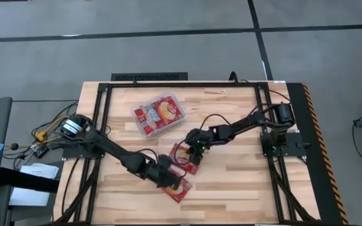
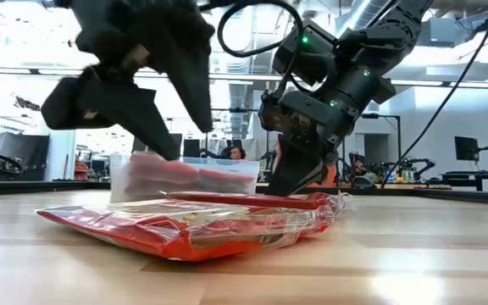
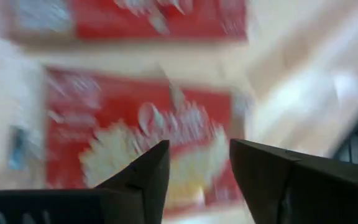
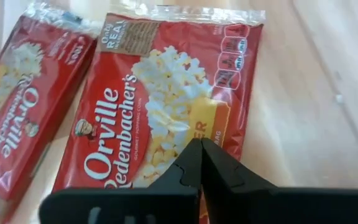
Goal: Sort popcorn bags into baskets
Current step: Put the top red popcorn bag into the transparent bin
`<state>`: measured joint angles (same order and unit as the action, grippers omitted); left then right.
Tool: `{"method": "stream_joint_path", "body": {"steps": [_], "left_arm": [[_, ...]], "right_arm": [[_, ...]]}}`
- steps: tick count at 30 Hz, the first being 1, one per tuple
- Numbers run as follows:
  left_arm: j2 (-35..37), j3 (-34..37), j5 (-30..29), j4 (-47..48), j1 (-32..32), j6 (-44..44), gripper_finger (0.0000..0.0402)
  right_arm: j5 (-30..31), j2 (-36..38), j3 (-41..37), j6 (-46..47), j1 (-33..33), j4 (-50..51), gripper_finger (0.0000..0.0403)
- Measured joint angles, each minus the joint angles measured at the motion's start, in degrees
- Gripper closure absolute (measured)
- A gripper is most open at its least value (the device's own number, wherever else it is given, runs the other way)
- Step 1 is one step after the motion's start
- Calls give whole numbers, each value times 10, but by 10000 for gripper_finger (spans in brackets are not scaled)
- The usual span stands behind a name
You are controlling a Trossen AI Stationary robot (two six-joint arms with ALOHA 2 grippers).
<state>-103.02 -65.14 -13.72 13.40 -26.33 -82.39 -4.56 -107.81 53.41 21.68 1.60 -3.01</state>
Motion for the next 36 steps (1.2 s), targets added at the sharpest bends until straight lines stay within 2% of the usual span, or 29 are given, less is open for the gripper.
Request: {"method": "stream_joint_path", "body": {"steps": [2,6,11,15,20,24,36], "left_arm": [[0,0,-45,18,0,-35,234],[-2,2,-87,35,7,-55,199],[-2,16,-109,49,30,-109,144],[-2,38,-136,49,37,-177,117],[-2,65,-145,35,45,-208,111],[-2,93,-169,-22,50,-231,111],[-8,121,-170,-108,89,-206,111]], "right_arm": [[4,0,0,12,-7,1,374],[16,0,0,24,-17,7,382],[16,0,0,41,-23,9,389],[22,0,0,58,-26,9,377],[27,0,0,59,-24,8,373],[27,0,0,59,-24,4,386],[32,-1,0,69,-24,-8,371]]}}
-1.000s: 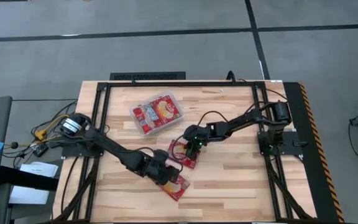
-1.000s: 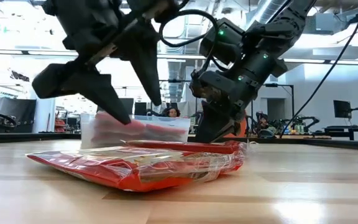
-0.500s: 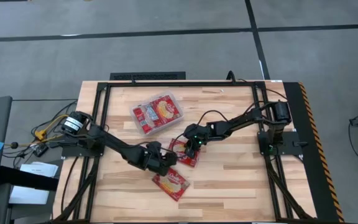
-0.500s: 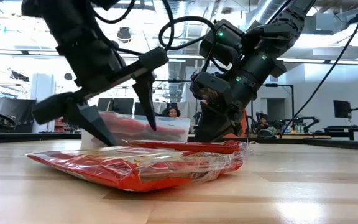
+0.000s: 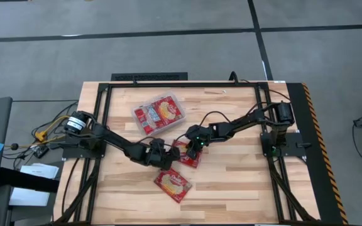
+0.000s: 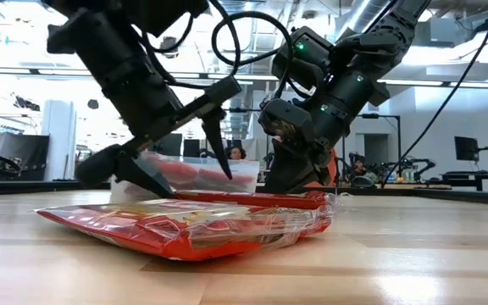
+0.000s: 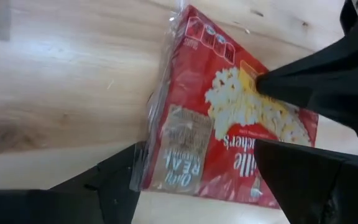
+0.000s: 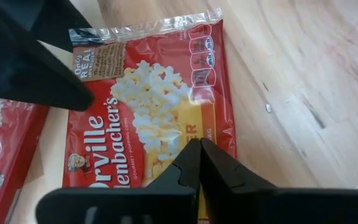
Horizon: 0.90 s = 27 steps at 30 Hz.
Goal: Sort popcorn bags into baskets
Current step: Put the top red popcorn bag into the transparent bin
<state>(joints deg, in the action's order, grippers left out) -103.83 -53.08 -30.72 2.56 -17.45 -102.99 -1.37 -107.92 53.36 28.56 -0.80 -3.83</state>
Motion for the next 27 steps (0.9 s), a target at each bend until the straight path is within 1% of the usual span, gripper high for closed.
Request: {"method": "stream_joint_path", "body": {"steps": [4,6,8,11,15,20,21,23,27], "left_arm": [[-12,-1,6,-17,11,4,115],[-19,-1,10,-31,14,7,127],[-20,-1,14,-38,15,13,147],[-21,0,15,-35,15,14,194],[-22,0,21,-35,16,13,274],[-24,0,27,-46,19,44,375],[-24,0,33,-52,20,46,386],[-24,0,50,-68,22,57,391],[-18,-7,102,-80,24,95,397]], "right_arm": [[0,0,0,0,0,-9,383],[1,0,0,0,0,-17,388],[2,0,0,0,0,-21,389],[2,0,-1,-1,0,-23,381],[2,0,-1,-1,-2,-23,369],[1,0,-1,-8,-2,-24,380],[-1,0,-1,-13,-2,-24,383],[-10,13,-1,-21,-2,-7,387],[-19,72,0,-58,-8,54,385]]}}
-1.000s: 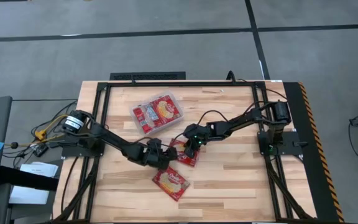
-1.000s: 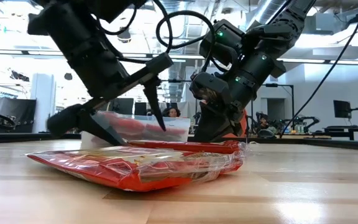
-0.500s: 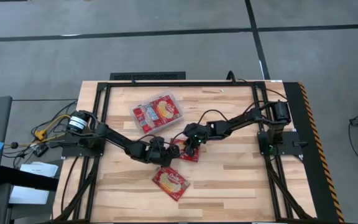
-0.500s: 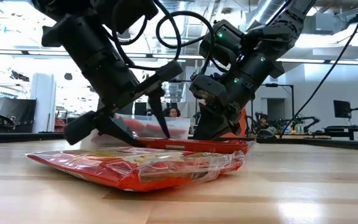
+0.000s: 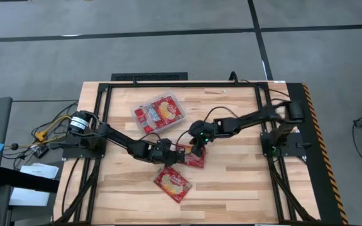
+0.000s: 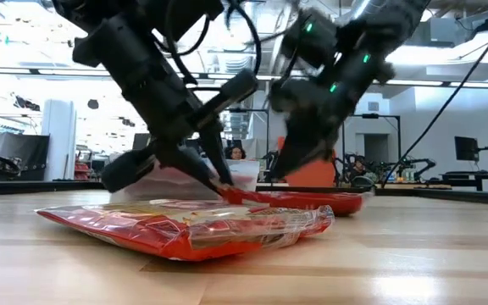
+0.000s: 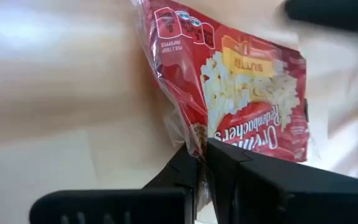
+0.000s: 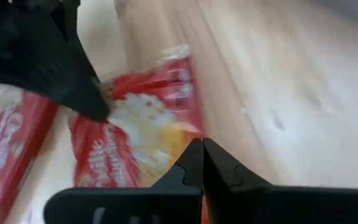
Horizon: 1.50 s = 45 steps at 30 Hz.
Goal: Sort popcorn bags into baskets
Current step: Put the top red popcorn bag into the transparent bin
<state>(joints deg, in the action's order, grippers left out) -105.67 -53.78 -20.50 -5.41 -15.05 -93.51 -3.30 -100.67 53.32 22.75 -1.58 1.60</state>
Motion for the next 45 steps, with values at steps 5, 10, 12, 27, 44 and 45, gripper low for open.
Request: {"method": "stream_joint_path", "body": {"steps": [5,10,12,27,44,45], "left_arm": [[15,-4,38,-11,1,23,399],[58,-4,84,-17,15,72,401],[85,-4,108,-5,23,97,401],[344,-5,208,237,211,282,401],[320,-46,485,383,572,631,400],[312,-50,490,392,582,645,400]], "right_arm": [[4,116,0,-50,-24,85,370],[43,233,0,-95,-57,161,377],[64,268,2,-118,-70,172,383],[56,319,-3,-188,-157,212,367],[45,232,-2,-182,-192,161,371],[45,229,-2,-182,-196,165,372]]}}
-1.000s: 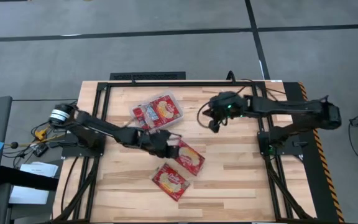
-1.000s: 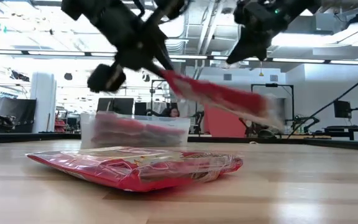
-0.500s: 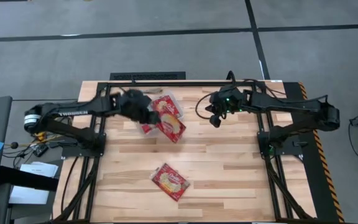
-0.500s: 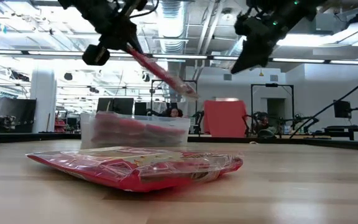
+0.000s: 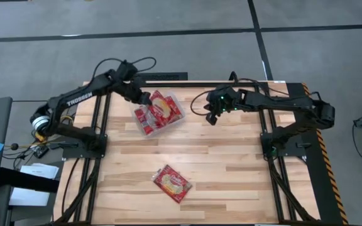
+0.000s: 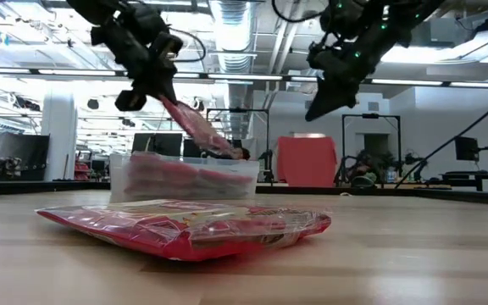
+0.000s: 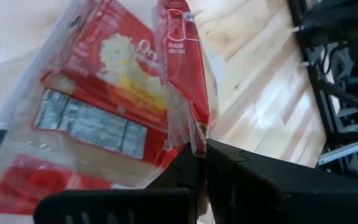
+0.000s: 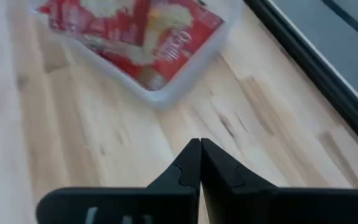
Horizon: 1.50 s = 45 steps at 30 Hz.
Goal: Sort popcorn bags into baskets
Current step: Put the top red popcorn bag into the transparent bin, then put the red popcorn bag into the transparent bin
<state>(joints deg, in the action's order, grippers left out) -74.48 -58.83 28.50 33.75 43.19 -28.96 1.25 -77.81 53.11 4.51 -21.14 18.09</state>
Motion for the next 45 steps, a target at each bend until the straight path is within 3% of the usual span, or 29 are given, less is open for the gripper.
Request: {"method": "stream_joint_path", "body": {"steps": [8,16,22,28,37,45], "left_arm": [[-99,-52,28,43,40,105,401],[-193,-113,26,56,39,155,401],[-212,-141,-31,56,33,166,392],[-212,-141,-73,50,29,187,323],[-212,-147,-65,54,21,157,183],[-212,-255,-74,157,23,157,138]], "right_arm": [[-25,-34,-1,0,-25,-13,386],[-29,-43,0,-1,-30,-20,366],[-30,-43,0,-2,-30,-19,371],[-30,-43,0,-5,-30,-19,381],[-30,-43,0,-5,-28,-19,367],[-30,-43,0,-5,-10,-19,376]]}}
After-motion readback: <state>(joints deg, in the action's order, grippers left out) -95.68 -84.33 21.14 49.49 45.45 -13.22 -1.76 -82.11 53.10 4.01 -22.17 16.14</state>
